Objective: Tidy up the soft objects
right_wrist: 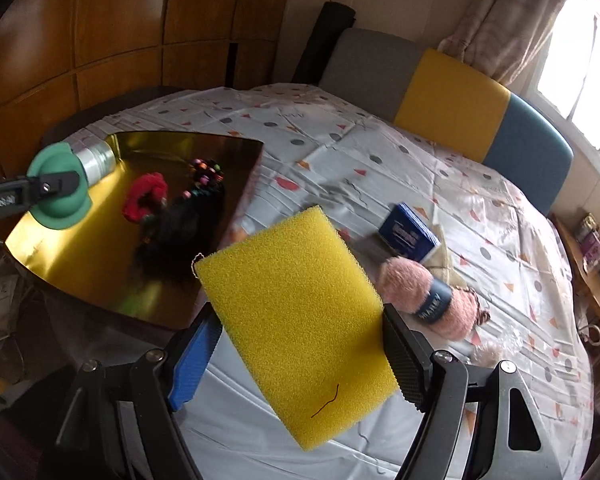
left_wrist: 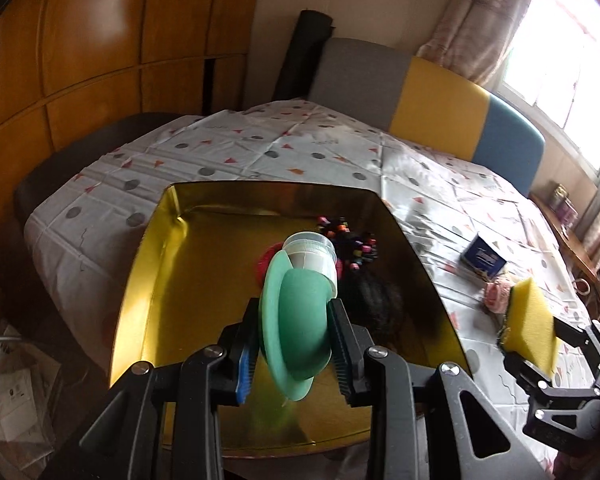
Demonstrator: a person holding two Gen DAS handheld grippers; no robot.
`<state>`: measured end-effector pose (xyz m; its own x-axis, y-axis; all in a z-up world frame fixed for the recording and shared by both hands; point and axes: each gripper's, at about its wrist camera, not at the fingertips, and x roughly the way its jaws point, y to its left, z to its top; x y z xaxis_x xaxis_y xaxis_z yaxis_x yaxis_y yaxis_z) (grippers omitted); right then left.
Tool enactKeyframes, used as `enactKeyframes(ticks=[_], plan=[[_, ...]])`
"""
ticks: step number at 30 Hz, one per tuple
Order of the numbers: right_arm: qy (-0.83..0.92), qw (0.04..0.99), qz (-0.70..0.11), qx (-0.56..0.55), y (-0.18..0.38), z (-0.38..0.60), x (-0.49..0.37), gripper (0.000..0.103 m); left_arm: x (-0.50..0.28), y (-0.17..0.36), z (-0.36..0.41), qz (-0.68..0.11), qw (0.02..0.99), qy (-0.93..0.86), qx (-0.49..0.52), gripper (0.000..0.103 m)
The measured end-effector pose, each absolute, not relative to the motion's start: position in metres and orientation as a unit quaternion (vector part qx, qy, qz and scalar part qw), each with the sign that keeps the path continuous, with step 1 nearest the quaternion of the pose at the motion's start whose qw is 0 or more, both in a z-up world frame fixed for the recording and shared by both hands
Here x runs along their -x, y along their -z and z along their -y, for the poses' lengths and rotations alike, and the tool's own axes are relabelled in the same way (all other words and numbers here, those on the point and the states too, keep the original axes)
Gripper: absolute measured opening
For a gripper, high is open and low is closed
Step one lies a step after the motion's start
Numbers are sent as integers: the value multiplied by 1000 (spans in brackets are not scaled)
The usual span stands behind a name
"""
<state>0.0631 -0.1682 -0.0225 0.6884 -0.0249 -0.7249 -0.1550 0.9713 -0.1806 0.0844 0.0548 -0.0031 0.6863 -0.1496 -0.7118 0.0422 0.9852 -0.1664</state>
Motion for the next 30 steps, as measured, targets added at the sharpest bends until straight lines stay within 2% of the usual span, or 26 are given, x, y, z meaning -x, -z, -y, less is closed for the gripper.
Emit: enactKeyframes(ticks=[30], plan=[[-51,912,-385,132,9,133,-75,79,-115,14,-73,-403,914,32,42,32]])
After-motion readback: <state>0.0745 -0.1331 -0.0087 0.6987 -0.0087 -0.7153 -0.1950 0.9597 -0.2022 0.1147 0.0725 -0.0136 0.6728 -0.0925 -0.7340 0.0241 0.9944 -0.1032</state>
